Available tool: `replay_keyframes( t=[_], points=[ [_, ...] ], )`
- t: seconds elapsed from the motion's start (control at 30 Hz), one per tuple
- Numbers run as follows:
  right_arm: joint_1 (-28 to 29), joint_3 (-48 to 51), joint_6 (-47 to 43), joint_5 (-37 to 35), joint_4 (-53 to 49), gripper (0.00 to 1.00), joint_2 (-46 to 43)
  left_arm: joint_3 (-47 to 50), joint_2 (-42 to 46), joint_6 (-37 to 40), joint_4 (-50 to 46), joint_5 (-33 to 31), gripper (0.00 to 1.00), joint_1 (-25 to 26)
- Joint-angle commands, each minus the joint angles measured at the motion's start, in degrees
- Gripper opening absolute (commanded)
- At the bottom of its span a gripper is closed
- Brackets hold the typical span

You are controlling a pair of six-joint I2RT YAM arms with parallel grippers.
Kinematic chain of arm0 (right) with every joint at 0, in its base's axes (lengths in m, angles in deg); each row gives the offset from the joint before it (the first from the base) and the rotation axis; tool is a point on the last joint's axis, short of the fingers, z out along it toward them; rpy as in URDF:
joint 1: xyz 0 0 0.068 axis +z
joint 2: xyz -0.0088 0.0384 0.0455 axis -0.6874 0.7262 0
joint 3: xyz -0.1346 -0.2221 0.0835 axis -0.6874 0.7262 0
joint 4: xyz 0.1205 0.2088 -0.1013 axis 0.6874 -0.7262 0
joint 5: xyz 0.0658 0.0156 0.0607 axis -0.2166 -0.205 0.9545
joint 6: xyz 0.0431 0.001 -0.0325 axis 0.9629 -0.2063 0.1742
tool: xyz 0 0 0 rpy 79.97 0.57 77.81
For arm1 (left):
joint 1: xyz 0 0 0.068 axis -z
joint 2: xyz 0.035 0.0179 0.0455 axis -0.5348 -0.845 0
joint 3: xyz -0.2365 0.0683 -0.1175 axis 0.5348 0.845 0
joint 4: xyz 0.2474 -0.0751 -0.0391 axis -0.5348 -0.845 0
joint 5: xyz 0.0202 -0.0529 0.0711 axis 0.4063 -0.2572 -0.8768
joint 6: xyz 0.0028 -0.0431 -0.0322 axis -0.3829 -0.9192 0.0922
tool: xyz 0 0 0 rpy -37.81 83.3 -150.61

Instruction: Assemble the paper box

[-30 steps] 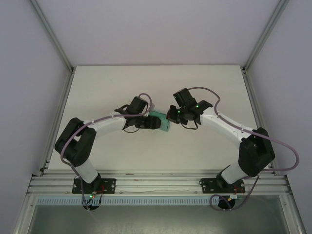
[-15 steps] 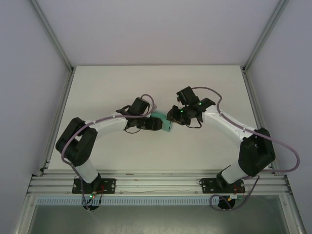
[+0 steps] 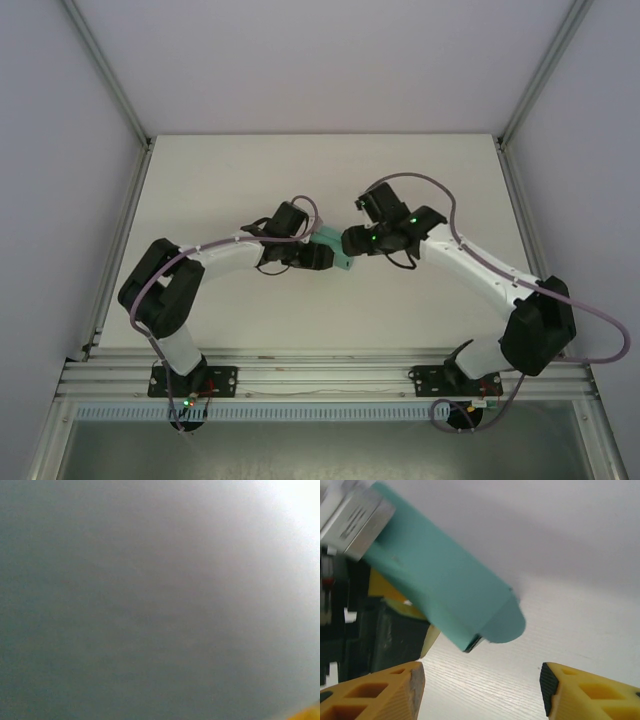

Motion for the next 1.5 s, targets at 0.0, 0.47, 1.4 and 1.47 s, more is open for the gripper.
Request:
replay_keyframes(
  t=[0.0,0.47,1.4,1.47],
  points=[
    [2.69,-1.49,-8.02,-10.3,-0.23,0.62,2.03,-0.14,-0.84,0.65,-0.81,1.53,0.64,0.27],
    [3.38,3.02,-18.41,-13.33,6.91,0.54,3.6,-0.94,0.15,0.63,-1.6,2.86,0.65,0.27],
    [3.37,1.61,-19.54,-21.07,9.14,0.0,7.8,1.67,7.58,1.34,-7.83,-3.95,0.77,0.27],
    [3.36,1.15,-19.24,-21.45,8.18,0.0,7.6,2.76,10.74,0.74,-9.9,-6.07,0.86,0.31]
  ],
)
